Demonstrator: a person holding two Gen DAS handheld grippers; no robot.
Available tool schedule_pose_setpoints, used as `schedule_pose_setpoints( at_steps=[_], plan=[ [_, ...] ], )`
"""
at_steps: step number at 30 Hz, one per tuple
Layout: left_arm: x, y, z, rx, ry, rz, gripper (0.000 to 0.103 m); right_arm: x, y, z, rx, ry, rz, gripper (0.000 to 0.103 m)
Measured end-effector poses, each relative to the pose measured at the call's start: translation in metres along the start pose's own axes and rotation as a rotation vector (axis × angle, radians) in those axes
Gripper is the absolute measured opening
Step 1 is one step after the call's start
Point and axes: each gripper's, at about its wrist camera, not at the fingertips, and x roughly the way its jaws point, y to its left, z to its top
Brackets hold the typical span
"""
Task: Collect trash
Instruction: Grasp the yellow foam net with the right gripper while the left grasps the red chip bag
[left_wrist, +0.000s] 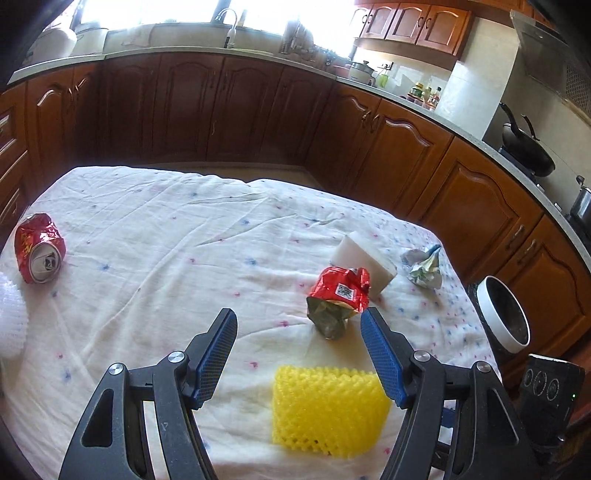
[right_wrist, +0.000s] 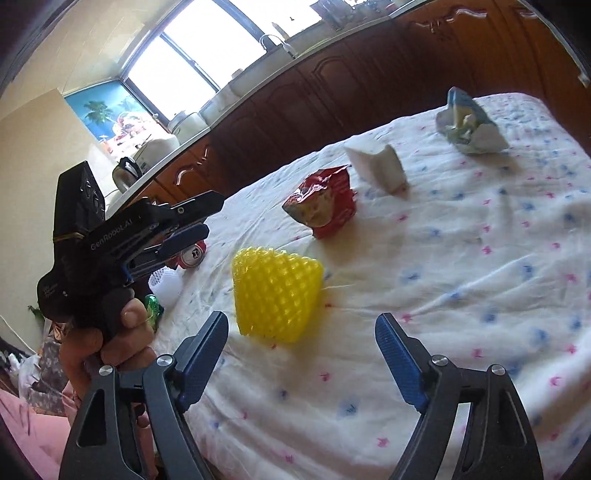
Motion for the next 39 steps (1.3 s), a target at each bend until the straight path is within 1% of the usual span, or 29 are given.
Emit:
schedule_pose_setpoints(
  at_steps=[4,5,6,7,8,10,12,13,14,17,19,21,22,24,26,27,28,29,32,36,39],
  plan=[
    [0.006,0.003,0.003,0.000,0.013,0.001,0.069,0.026,-0.001,0.009,0.025,0.035,0.052,0.075],
    [0.009,0.001,0.004,0.006,0.017,0.000,0.069,0.032,-0.001,0.010,0.033,0.040,0.063,0.069],
    [0.012,-0.001,0.005,0.014,0.022,0.001,0.069,0.036,-0.002,0.010,0.039,0.050,0.067,0.060],
    [0.017,-0.003,0.007,0.021,0.028,0.000,0.069,0.040,-0.002,0.010,0.038,0.073,0.062,0.027],
    [0.024,-0.006,0.009,0.026,0.034,-0.005,0.069,0.043,-0.003,0.008,0.034,0.088,0.043,0.020],
    [0.033,-0.014,0.011,0.044,0.044,-0.022,0.070,0.034,-0.006,0.003,0.029,0.071,0.028,0.020],
    [0.044,-0.024,0.012,0.073,0.052,-0.034,0.076,0.016,-0.013,0.001,0.038,0.045,0.013,0.020],
    [0.050,-0.028,0.011,0.088,0.054,-0.032,0.081,0.006,-0.017,0.001,0.043,0.028,0.002,0.020],
    [0.057,-0.033,0.011,0.102,0.059,-0.024,0.083,-0.004,-0.021,0.000,0.049,0.010,-0.012,0.020],
    [0.080,-0.043,0.012,0.137,0.071,-0.011,0.083,-0.033,-0.033,0.002,0.057,-0.038,-0.057,0.020],
    [0.097,-0.047,0.012,0.152,0.077,0.026,0.083,-0.052,-0.043,0.001,0.066,-0.079,-0.097,0.020],
    [0.113,-0.046,0.013,0.142,0.091,0.036,0.083,-0.070,-0.052,0.001,0.089,-0.125,-0.122,0.020],
    [0.119,-0.046,0.014,0.133,0.097,0.034,0.081,-0.079,-0.058,0.001,0.098,-0.149,-0.132,0.020],
    [0.125,-0.046,0.015,0.125,0.086,0.025,0.075,-0.095,-0.065,0.001,0.114,-0.187,-0.156,0.020],
    [0.130,-0.049,0.014,0.129,0.089,0.006,0.043,-0.102,-0.071,0.002,0.129,-0.205,-0.173,0.020],
    [0.130,-0.050,0.012,0.129,0.092,-0.008,0.039,-0.105,-0.073,0.002,0.134,-0.213,-0.180,0.020],
    [0.130,-0.051,0.012,0.133,0.090,-0.014,0.032,-0.108,-0.076,0.002,0.139,-0.221,-0.184,0.020],
    [0.129,-0.053,0.011,0.142,0.089,-0.014,0.014,-0.110,-0.078,0.003,0.142,-0.227,-0.185,0.020],
    [0.123,-0.057,0.007,0.142,0.085,-0.036,0.009,-0.116,-0.080,0.003,0.147,-0.245,-0.192,0.020],
    [0.105,-0.073,-0.001,0.166,0.064,-0.084,0.008,-0.126,-0.081,0.005,0.138,-0.272,-0.209,0.020],
    [0.091,-0.089,-0.008,0.187,0.056,-0.145,0.008,-0.135,-0.084,0.005,0.133,-0.292,-0.233,0.020]
  ],
)
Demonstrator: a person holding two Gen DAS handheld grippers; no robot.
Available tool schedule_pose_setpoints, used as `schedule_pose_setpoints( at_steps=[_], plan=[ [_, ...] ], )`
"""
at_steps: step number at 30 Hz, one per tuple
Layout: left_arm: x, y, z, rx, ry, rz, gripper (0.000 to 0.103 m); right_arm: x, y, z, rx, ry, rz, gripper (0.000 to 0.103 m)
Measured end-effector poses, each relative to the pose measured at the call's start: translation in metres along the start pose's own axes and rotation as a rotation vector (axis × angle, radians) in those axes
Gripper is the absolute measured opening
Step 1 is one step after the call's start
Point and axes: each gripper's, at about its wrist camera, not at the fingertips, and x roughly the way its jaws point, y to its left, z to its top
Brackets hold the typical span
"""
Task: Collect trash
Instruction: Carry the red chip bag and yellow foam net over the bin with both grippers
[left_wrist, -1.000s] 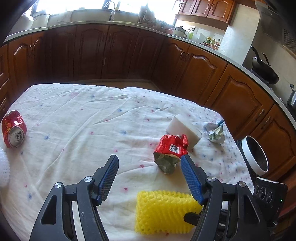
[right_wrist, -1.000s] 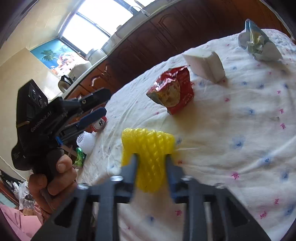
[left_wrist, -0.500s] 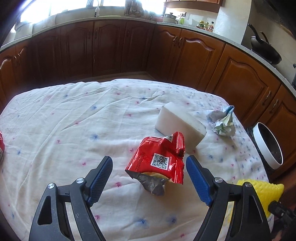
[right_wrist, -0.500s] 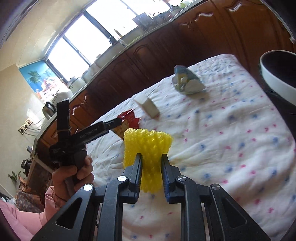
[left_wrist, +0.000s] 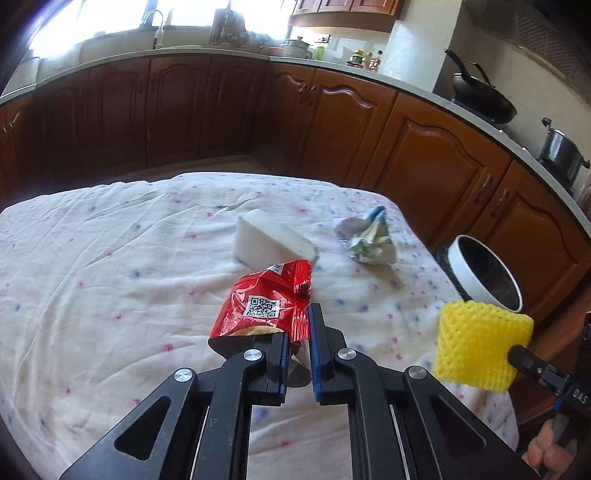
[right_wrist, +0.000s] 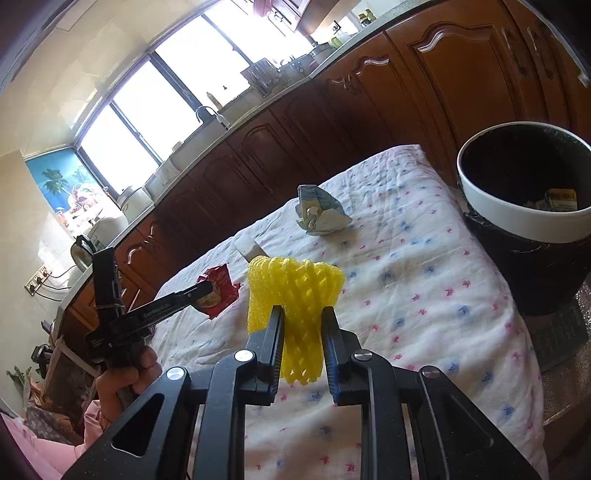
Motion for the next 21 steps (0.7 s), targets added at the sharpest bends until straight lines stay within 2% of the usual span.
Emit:
schedule_pose_setpoints(
  at_steps=[10,21],
  plan=[
    [0.003,-0.061,-0.003,0.094,0.039,-0.174,0.008,-0.036,-0.020,0.014,-0.031,-0.076,-0.113,0.020],
    [0.030,-0.117,0.008,0.189,0.072,-0.255,0.008,-0.079,-0.053,0.027,-0.009,-0.147,-0.212,0.020]
  ],
)
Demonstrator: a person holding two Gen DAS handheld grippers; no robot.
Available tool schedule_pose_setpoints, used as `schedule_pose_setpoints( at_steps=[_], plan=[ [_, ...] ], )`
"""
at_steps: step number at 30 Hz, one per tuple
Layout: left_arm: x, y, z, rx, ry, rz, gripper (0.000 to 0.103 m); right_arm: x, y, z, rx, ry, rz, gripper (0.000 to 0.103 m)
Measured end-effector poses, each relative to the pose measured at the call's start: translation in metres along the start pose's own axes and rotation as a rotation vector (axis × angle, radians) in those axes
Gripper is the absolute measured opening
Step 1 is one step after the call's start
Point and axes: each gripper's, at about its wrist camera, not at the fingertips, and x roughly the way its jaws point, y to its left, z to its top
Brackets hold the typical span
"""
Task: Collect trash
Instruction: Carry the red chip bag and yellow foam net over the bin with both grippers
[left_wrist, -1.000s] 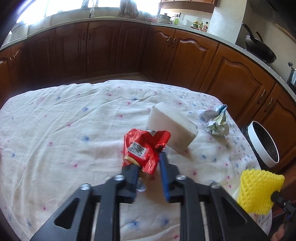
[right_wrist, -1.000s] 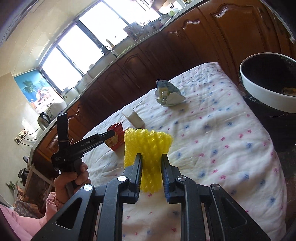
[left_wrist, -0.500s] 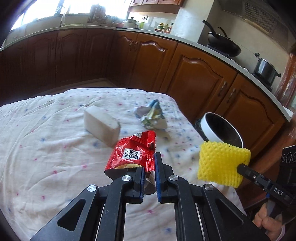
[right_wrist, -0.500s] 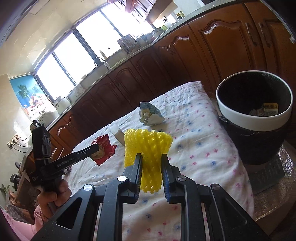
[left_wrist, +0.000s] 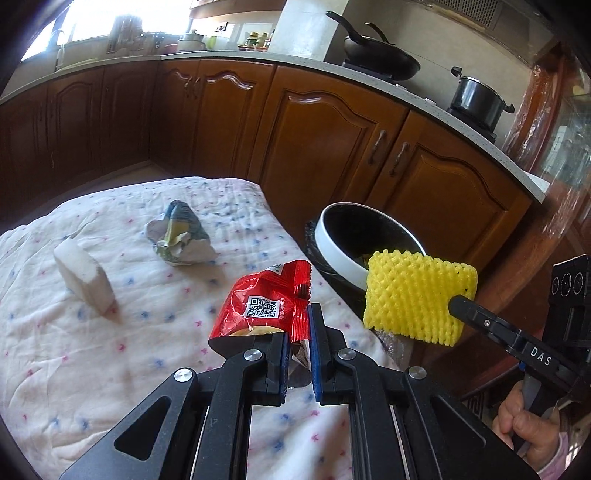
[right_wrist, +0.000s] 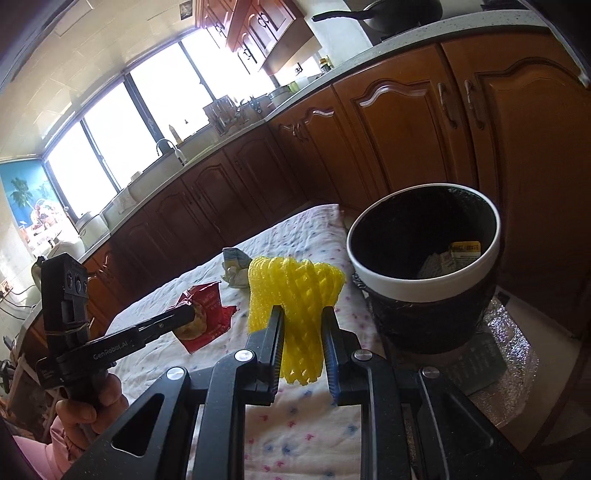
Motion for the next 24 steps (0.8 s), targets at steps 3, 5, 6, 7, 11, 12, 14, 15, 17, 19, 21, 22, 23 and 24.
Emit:
schedule_pose_setpoints(
  at_steps=[3,5,6,7,11,12,14,15,17,19,21,22,23,24],
  plan=[
    [0.011,-0.010,0.007,0.024,0.007,-0.017,0.008,-0.006,-0.011,0.005,0.009,-0.012,-0.027,0.020],
    [0.020,-0.018,0.013,0.040,0.010,-0.023,0.008,-0.010,-0.018,0.009,0.015,-0.022,-0.041,0.020],
    [0.024,-0.021,0.017,0.046,0.011,-0.029,0.008,-0.012,-0.022,0.011,0.018,-0.027,-0.048,0.020],
    [0.029,-0.027,0.020,0.050,0.011,-0.033,0.008,-0.013,-0.025,0.013,0.018,-0.030,-0.055,0.020],
    [0.045,-0.041,0.032,0.078,0.017,-0.051,0.008,-0.017,-0.035,0.020,0.022,-0.042,-0.082,0.020],
    [0.049,-0.046,0.032,0.083,0.018,-0.050,0.008,-0.018,-0.038,0.022,0.024,-0.046,-0.087,0.020],
    [0.056,-0.052,0.036,0.096,0.024,-0.054,0.008,-0.019,-0.043,0.025,0.030,-0.054,-0.098,0.020],
    [0.061,-0.055,0.038,0.100,0.028,-0.058,0.008,-0.020,-0.044,0.026,0.031,-0.057,-0.102,0.020],
    [0.069,-0.059,0.043,0.107,0.036,-0.064,0.008,-0.021,-0.049,0.030,0.033,-0.059,-0.112,0.020],
    [0.077,-0.064,0.047,0.118,0.041,-0.067,0.008,-0.020,-0.052,0.032,0.032,-0.060,-0.121,0.020],
    [0.085,-0.069,0.052,0.132,0.048,-0.069,0.008,-0.018,-0.056,0.036,0.031,-0.057,-0.132,0.020],
    [0.090,-0.072,0.055,0.139,0.052,-0.067,0.008,-0.017,-0.058,0.038,0.030,-0.056,-0.138,0.020],
    [0.095,-0.074,0.058,0.143,0.056,-0.066,0.008,-0.016,-0.059,0.041,0.027,-0.054,-0.144,0.020],
    [0.102,-0.076,0.062,0.146,0.064,-0.062,0.008,-0.015,-0.061,0.043,0.025,-0.052,-0.153,0.020]
  ],
)
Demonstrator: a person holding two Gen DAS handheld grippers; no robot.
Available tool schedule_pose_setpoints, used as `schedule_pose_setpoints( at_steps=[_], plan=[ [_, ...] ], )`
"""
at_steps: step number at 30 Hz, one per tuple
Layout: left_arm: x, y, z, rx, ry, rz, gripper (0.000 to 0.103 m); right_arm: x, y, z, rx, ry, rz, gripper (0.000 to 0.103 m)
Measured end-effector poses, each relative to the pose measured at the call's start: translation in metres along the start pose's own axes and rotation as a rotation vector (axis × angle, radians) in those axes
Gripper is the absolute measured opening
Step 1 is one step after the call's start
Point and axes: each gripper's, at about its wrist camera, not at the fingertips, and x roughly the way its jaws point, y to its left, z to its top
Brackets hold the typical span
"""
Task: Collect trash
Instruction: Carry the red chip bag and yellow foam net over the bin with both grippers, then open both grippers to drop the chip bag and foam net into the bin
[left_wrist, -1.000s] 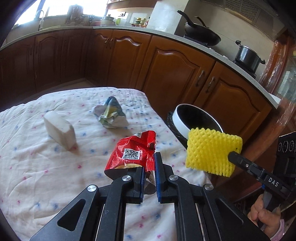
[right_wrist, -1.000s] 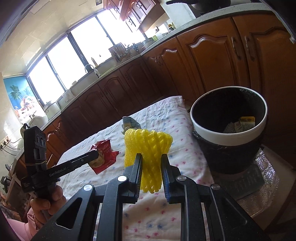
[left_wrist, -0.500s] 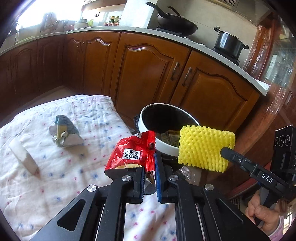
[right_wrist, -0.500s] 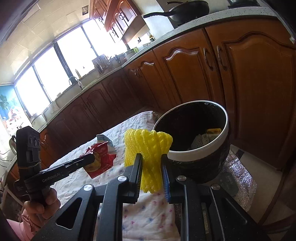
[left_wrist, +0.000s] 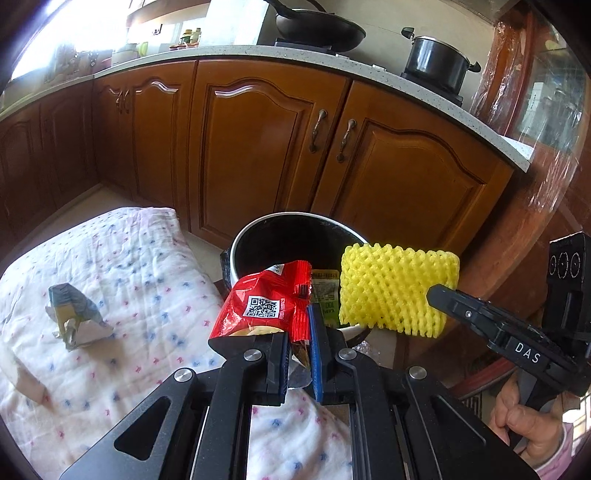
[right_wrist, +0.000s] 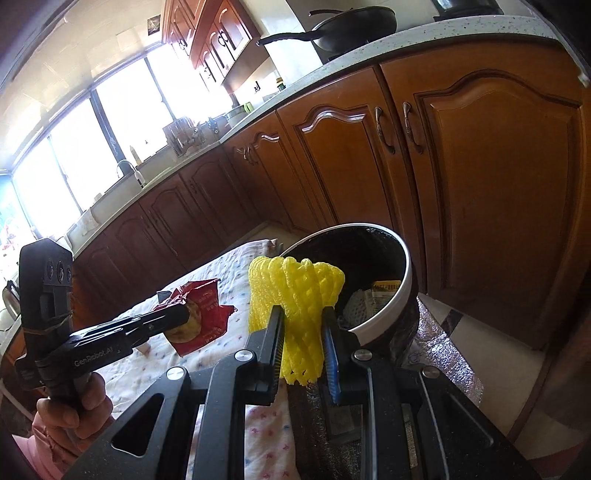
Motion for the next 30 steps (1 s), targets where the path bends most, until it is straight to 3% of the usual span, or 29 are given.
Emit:
schedule_pose_setpoints(
  at_steps=[13,20,24,27,30],
  plan=[
    [0.080,-0.014,0.054,0.050,0.142,0.003,0.009,0.054,-0.015,0.042,-0.088,0.142,-0.125,0.020],
    [0.121,-0.021,0.068,0.080,0.207,0.021,0.011,0.080,-0.023,0.054,-0.130,0.231,-0.172,0.021],
    [0.132,-0.022,0.065,0.073,0.222,0.030,0.027,0.092,-0.029,0.057,-0.131,0.255,-0.169,0.024],
    [0.127,-0.022,0.061,0.070,0.211,0.046,0.044,0.097,-0.032,0.057,-0.122,0.270,-0.158,0.028],
    [0.112,-0.017,0.056,0.054,0.186,0.046,0.049,0.098,-0.037,0.055,-0.101,0.265,-0.143,0.046]
  ],
)
